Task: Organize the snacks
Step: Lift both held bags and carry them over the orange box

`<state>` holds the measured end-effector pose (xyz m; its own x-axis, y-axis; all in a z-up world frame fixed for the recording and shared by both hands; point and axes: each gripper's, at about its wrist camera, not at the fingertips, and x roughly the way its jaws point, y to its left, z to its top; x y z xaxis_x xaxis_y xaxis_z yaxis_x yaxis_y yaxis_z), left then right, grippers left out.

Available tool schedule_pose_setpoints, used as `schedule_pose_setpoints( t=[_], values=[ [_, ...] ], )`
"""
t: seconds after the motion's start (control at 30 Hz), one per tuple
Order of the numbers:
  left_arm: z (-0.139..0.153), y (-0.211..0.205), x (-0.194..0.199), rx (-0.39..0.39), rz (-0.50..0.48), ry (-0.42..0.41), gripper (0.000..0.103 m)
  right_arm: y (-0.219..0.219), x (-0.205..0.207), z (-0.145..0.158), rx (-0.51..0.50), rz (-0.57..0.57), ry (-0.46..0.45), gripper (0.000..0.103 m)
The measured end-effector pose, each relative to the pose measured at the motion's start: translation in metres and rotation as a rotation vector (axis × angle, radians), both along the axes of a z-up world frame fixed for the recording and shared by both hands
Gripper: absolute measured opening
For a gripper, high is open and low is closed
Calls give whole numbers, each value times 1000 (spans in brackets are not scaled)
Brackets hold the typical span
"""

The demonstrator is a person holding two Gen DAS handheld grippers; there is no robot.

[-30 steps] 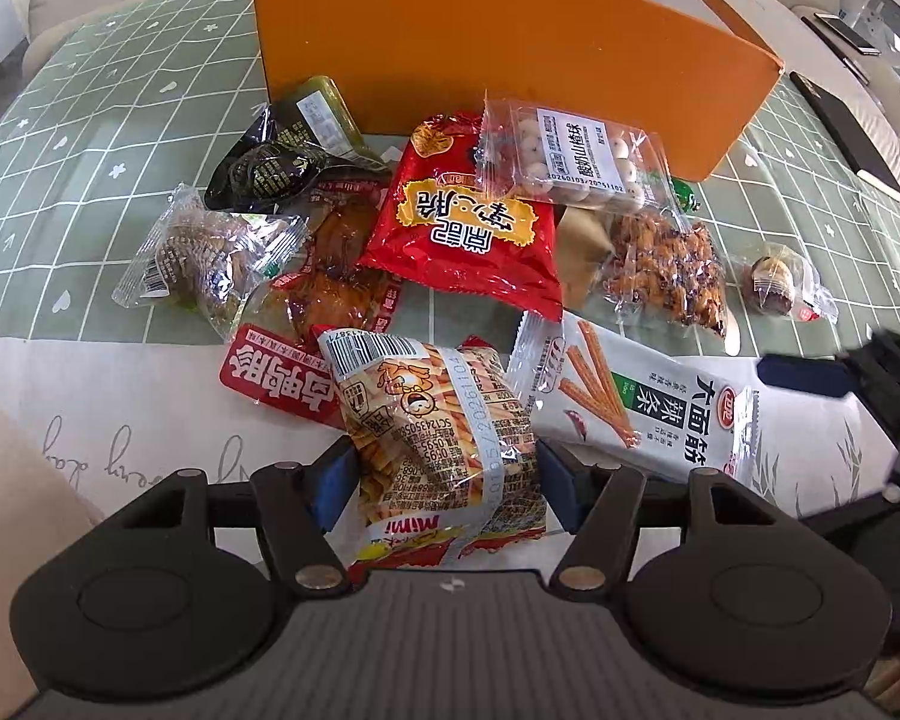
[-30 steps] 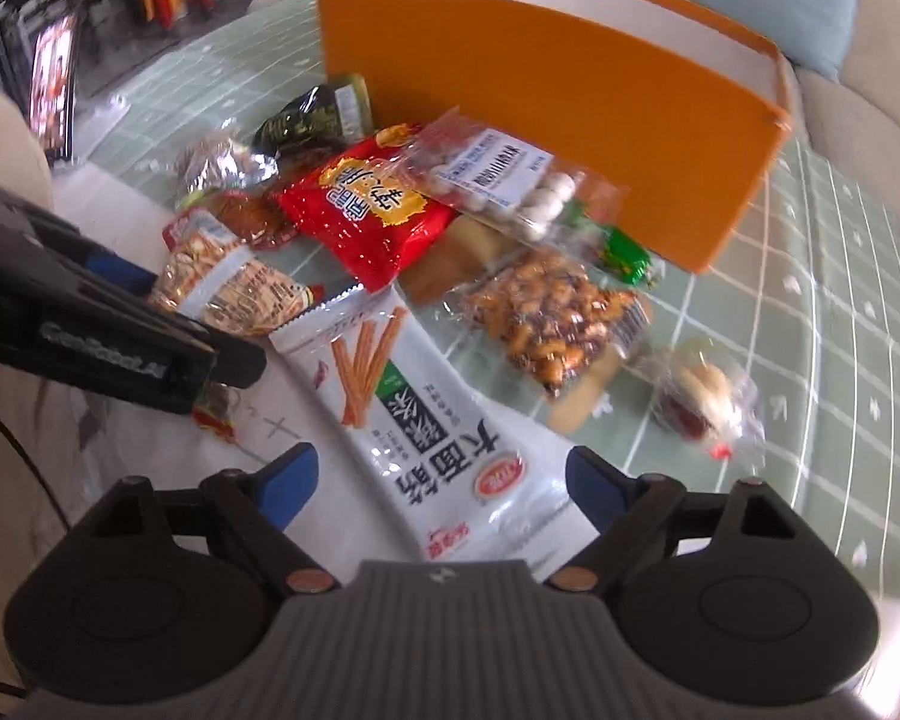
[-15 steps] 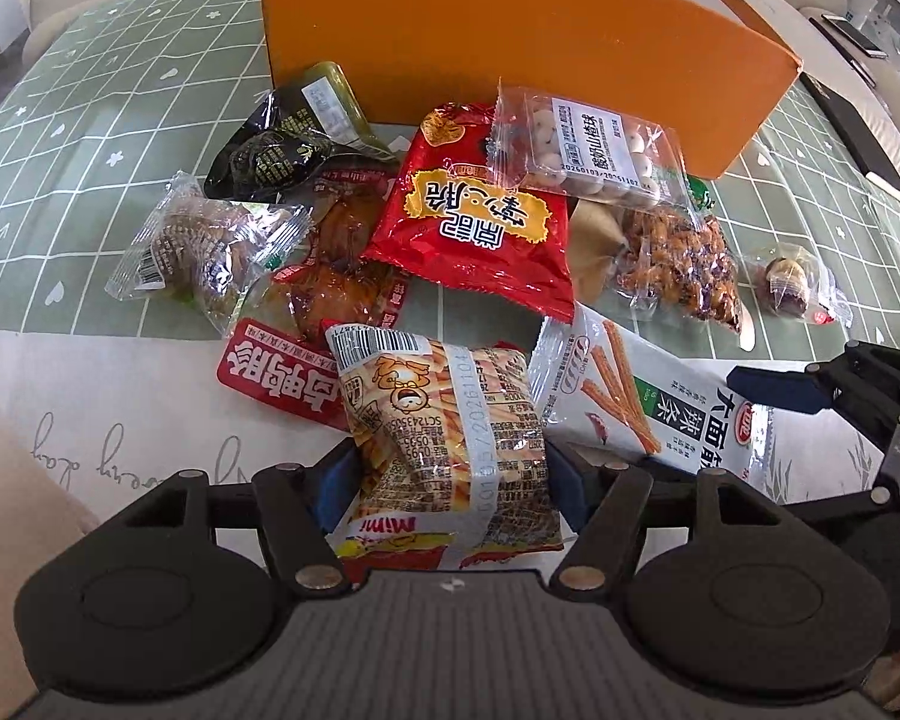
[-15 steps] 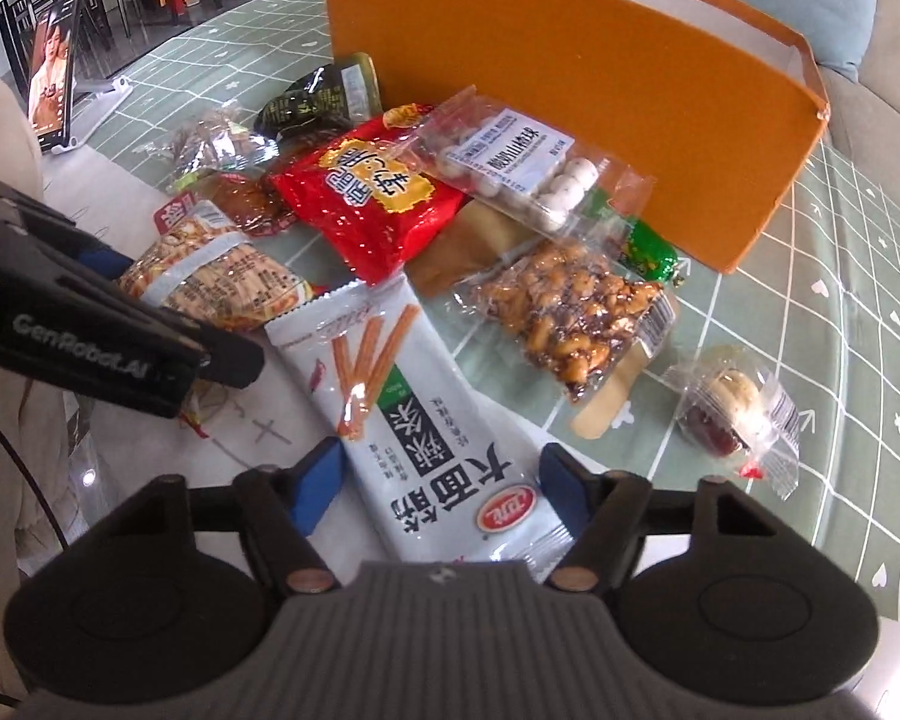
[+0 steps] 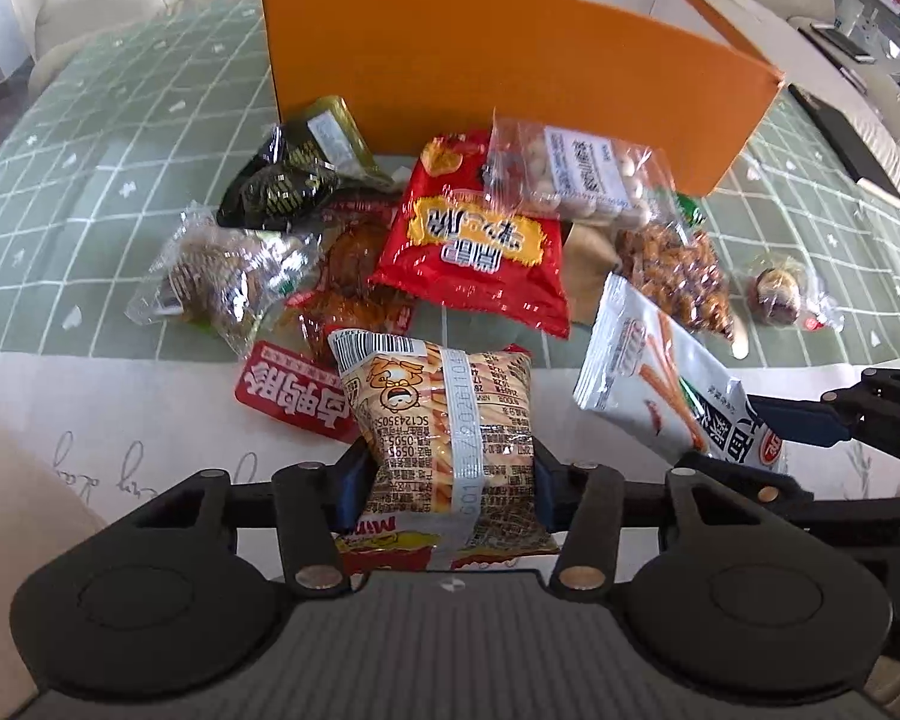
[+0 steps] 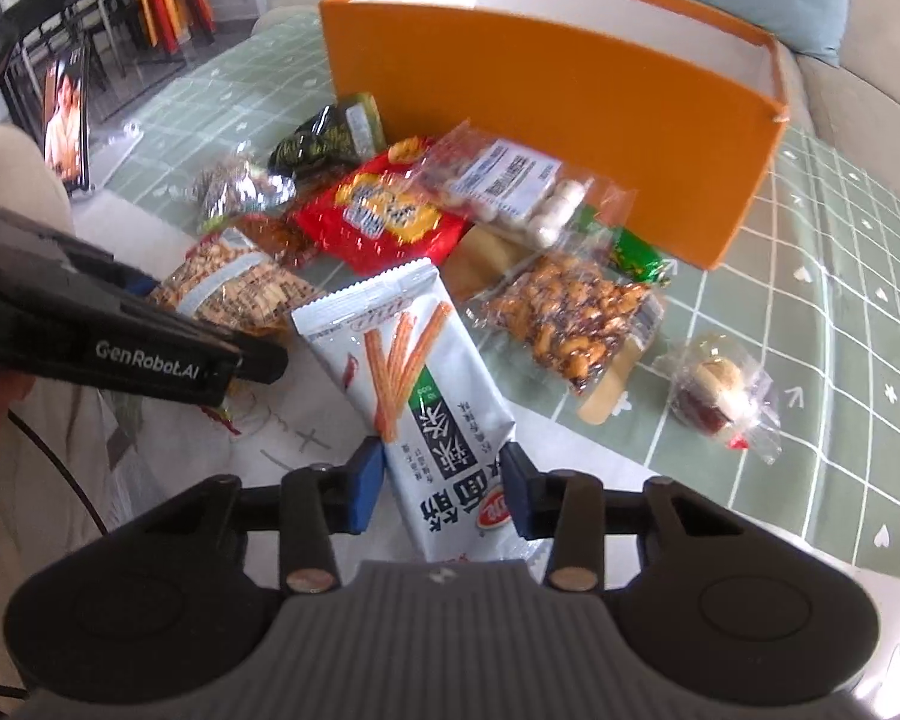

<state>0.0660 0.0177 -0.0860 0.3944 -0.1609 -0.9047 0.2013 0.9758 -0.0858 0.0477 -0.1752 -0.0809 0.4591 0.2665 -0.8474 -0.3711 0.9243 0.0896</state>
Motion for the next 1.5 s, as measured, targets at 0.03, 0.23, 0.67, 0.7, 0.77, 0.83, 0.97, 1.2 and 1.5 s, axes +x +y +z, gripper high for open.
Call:
schedule_pose_setpoints(
  t=[0.03, 0.23, 0.67, 0.7, 0.77, 0.83, 0.97, 1.2, 1.5],
  values=[
    [3, 0, -1, -2, -1, -7, 57, -1, -1, 3, 11, -11, -5, 40],
    [23, -2, -7, -18, -3, -69, 57, -7, -1, 27, 61, -69, -48, 40],
    [88, -4, 27, -6, 23, -230, 57, -9, 34, 88, 93, -116, -174, 40],
    [95, -3, 34, -7, 32, -245, 57, -9, 41, 93, 95, -119, -182, 40],
    [107, -2, 46, -15, 42, -276, 57, -7, 53, 103, 100, -125, -202, 40],
    [119, -2, 58, -15, 53, -308, 57, -3, 66, 112, 102, -127, -226, 40],
    [130, 0, 83, -12, 86, -341, 57, 2, 96, 127, 94, -139, -263, 40],
    [136, -2, 130, 8, 100, -370, 56, 5, 153, 133, 130, -195, -244, 40],
    [115, -6, 179, 80, 82, -302, 56, 17, 222, 108, 114, -253, -143, 41]
  ],
)
